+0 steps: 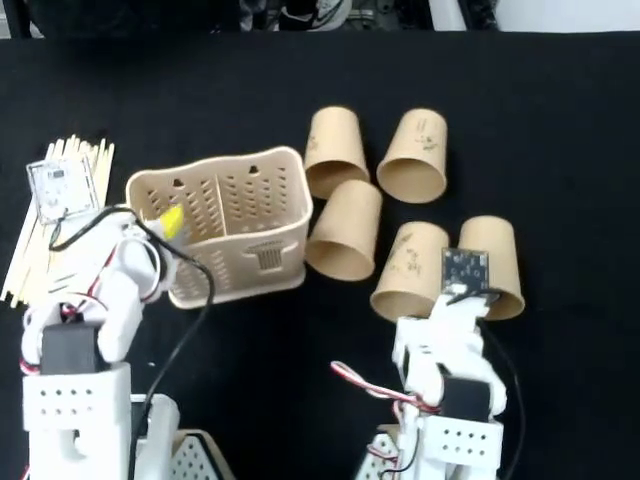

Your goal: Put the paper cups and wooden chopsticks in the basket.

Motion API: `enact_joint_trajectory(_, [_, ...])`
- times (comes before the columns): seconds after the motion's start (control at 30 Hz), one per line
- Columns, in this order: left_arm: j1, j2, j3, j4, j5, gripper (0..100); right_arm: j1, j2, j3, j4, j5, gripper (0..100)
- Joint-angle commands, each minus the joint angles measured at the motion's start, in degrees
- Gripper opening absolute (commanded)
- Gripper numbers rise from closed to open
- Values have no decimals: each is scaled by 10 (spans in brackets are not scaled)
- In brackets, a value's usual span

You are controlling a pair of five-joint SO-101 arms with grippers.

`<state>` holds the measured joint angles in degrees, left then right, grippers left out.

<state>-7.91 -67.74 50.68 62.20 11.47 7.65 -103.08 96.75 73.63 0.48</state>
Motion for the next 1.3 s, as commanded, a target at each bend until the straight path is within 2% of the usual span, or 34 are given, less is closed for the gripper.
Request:
enact_joint_trajectory(0.0, [-21, 3, -107, 65, 5, 304, 5, -38, -1, 4, 1, 12])
enact_joint_trajectory(0.17, [-67, 2, -214, 114, 6, 304, 5, -38, -1, 4, 1, 12])
enact_joint_trajectory(0.37, [-128, 2, -386, 295, 0, 299, -19, -38, -1, 4, 2, 12])
enact_joint_trajectory(0.5, [-194, -23, -388, 351, -74, 298, -46, -38, -1, 4, 2, 12])
enact_joint_trajectory(0.57, [-225, -61, -342, 340, -105, 278, -48, -38, -1, 4, -2, 12])
enact_joint_trajectory(0.67, [-258, -152, -246, 310, -149, 191, -52, -38, -1, 4, 1, 12])
enact_joint_trajectory(0.77, [-267, -267, -127, 284, -186, 120, -69, -38, -1, 4, 2, 12])
enact_joint_trajectory(0.87, [-267, -374, -13, 238, -207, 114, -93, -38, -1, 4, -2, 12])
enact_joint_trajectory(0.93, [-270, -368, 34, 200, -208, 114, -103, -37, -1, 4, 2, 12])
enact_joint_trajectory(1.07, [-265, -338, 145, 105, -204, 109, -63, -38, -4, -10, 6, 12])
enact_joint_trajectory(1.13, [-265, -346, 200, 67, -205, 109, -59, -38, -15, -29, 60, 22])
enact_joint_trajectory(1.27, [-265, -372, 292, 51, -208, 110, -59, -38, -96, -20, 252, 66])
